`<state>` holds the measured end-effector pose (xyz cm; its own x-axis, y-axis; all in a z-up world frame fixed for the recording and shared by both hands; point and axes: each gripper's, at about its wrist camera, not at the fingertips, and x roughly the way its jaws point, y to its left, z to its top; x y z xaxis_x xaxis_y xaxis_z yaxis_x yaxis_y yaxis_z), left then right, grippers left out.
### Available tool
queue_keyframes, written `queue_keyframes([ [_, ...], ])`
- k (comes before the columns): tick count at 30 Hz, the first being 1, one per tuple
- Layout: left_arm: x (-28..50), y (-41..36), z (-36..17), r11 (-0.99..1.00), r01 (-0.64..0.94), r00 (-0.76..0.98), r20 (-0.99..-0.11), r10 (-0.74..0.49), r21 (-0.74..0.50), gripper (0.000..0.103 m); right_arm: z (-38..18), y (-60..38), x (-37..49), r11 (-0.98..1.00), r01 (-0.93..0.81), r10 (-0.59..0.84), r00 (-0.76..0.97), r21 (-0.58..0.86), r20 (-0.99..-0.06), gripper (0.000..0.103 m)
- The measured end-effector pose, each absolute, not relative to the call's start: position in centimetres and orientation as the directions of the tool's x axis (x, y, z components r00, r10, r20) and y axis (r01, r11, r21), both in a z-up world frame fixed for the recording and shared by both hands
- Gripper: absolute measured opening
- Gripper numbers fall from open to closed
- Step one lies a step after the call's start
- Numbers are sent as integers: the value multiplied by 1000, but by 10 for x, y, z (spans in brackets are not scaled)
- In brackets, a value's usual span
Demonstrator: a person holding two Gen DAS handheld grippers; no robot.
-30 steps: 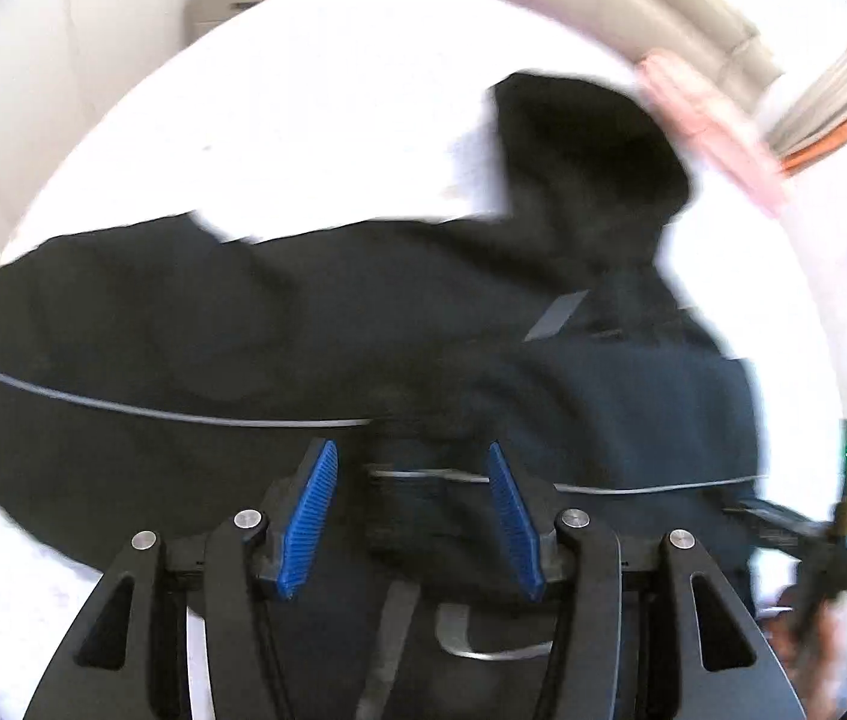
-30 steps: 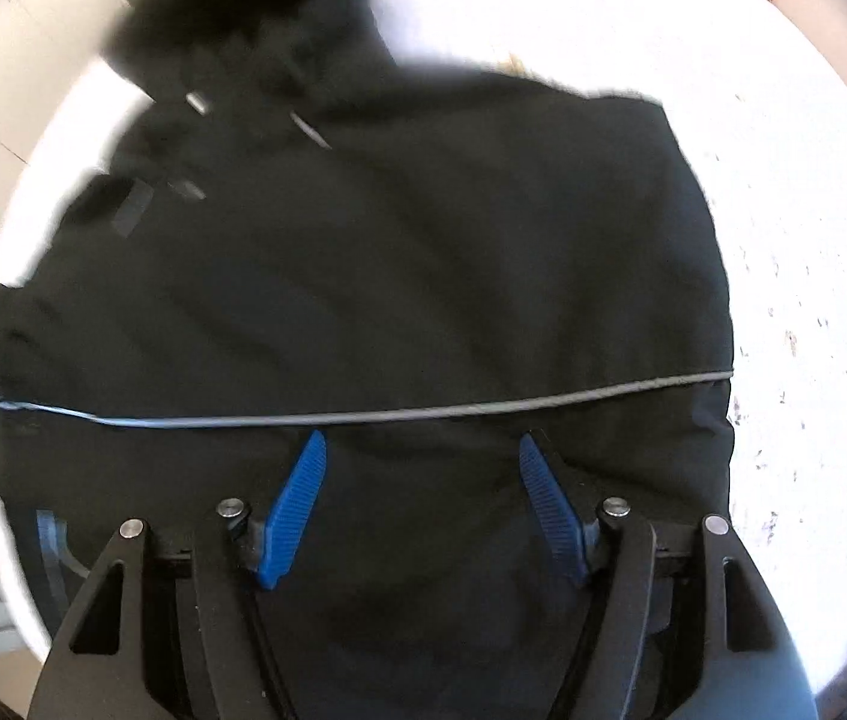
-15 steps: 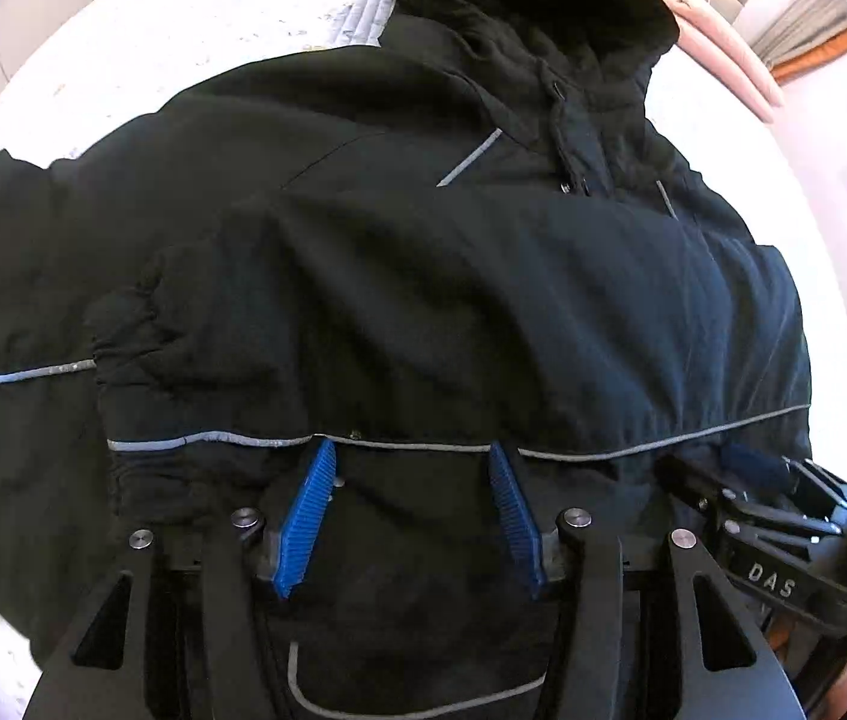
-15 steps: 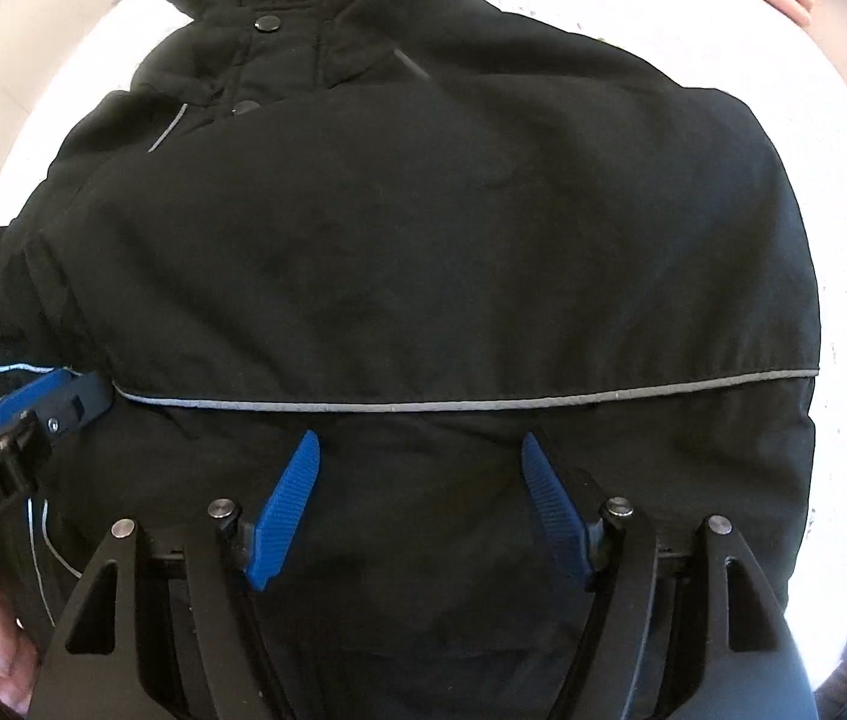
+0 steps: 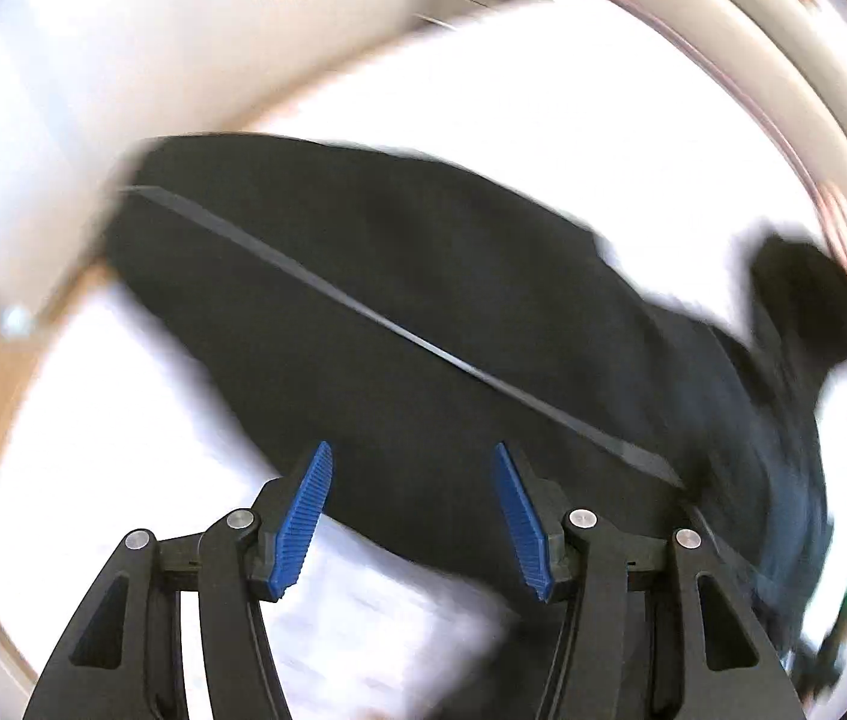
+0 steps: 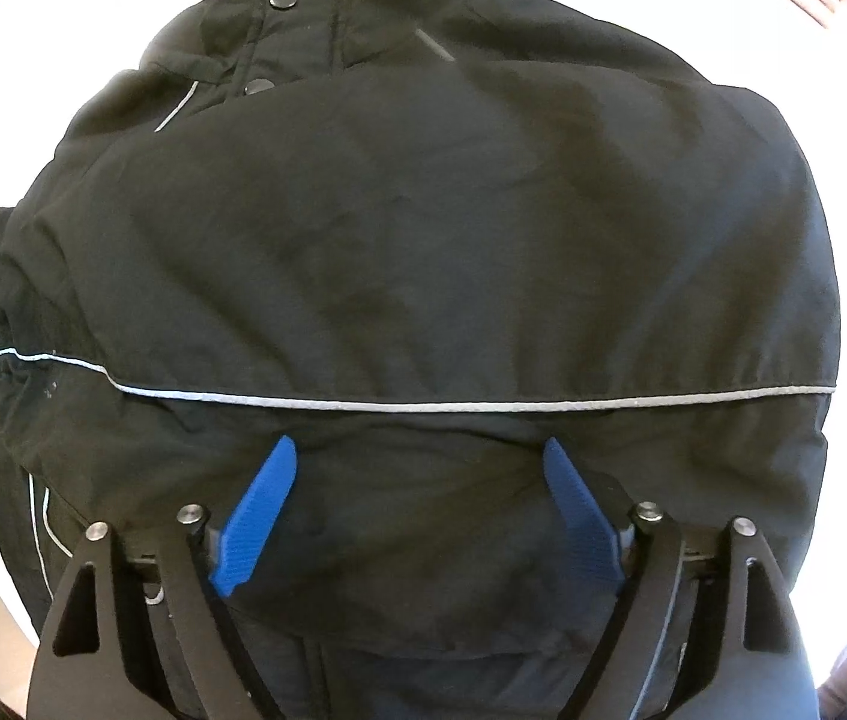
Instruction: Fold large clothes
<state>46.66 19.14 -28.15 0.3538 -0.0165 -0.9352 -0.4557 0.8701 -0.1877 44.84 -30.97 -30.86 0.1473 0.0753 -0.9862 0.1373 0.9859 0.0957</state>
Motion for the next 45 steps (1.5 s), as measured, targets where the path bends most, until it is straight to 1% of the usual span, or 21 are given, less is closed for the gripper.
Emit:
queue_keyframes([
  [2, 465, 243, -280, 805, -556, 383, -923, 31, -204, 60, -312, -306, 449, 987, 133, 74, 146, 93, -987, 92],
  [4, 466, 291, -284, 722, -647, 387, -922, 34, -245, 61, -317, -301, 456, 988, 128, 66, 144, 85, -987, 96],
  [6, 468, 334, -294, 606, -706, 438, -898, -34, -367, 62, -319, -301, 461, 988, 131, 65, 136, 83, -988, 98],
  [9, 475, 357, -314, 561, -746, 415, -909, -31, -359, 62, -322, -300, 467, 983, 152, 87, 119, 104, -989, 103],
  [11, 478, 361, -328, 558, -760, 381, -924, -32, -333, 62, -325, -300, 473, 983, 158, 79, 112, 97, -991, 103],
  [14, 484, 364, -350, 540, -761, 374, -923, -89, -361, 62, -325, -300, 476, 982, 164, 72, 111, 89, -991, 103],
  [17, 491, 372, -360, 533, -755, 391, -915, -103, -382, 62, -324, -299, 475, 981, 172, 75, 115, 94, -991, 103],
  [18, 494, 378, -361, 535, -754, 391, -915, -103, -382, 62, -324, -299, 475, 980, 174, 73, 115, 93, -991, 103],
  [19, 497, 378, -360, 540, -750, 393, -914, -102, -382, 48, -324, -299, 475, 980, 176, 70, 115, 90, -991, 103],
  [20, 501, 375, -359, 557, -739, 398, -913, -94, -379, 40, -322, -297, 467, 980, 179, 68, 118, 89, -991, 103],
  [22, 508, 361, -341, 637, -699, 394, -918, -37, -326, 21, -319, -298, 464, 978, 187, 66, 126, 89, -990, 103],
  [26, 507, 318, -287, 786, -585, 417, -905, 79, -201, 19, -311, -301, 450, 972, 205, 80, 150, 111, -985, 102],
  [30, 503, 259, -227, 891, -424, 529, -843, 96, -164, 19, -311, -303, 444, 964, 235, 90, 167, 128, -982, 102],
  [33, 502, 203, -204, 947, -282, 566, -824, 33, -156, 16, -311, -301, 442, 966, 231, 75, 177, 115, -981, 102],
  [35, 499, 165, -196, 968, -169, 577, -815, -56, -186, 13, -311, -299, 439, 969, 224, 64, 182, 104, -981, 102],
  [38, 488, 91, -187, 994, 26, 592, -800, -100, -105, 10, -311, -295, 433, 970, 216, 67, 192, 109, -979, 102],
  [40, 479, 42, -192, 985, 162, 572, -808, -139, -54, 10, -309, -296, 428, 971, 211, 73, 198, 115, -977, 102],
  [41, 478, 30, -193, 981, 190, 566, -813, -137, -33, 10, -310, -297, 425, 971, 209, 76, 200, 118, -977, 102],
  [42, 475, 18, -198, 977, 213, 563, -818, -118, 6, 14, -310, -295, 425, 971, 208, 76, 201, 119, -977, 102],
  [44, 479, 16, -208, 980, 194, 542, -837, -75, 38, 28, -309, -299, 420, 971, 207, 80, 203, 123, -976, 102],
  [45, 484, 24, -215, 987, 135, 537, -844, 1, 88, 46, -309, -301, 418, 969, 207, 88, 208, 132, -974, 102],
])
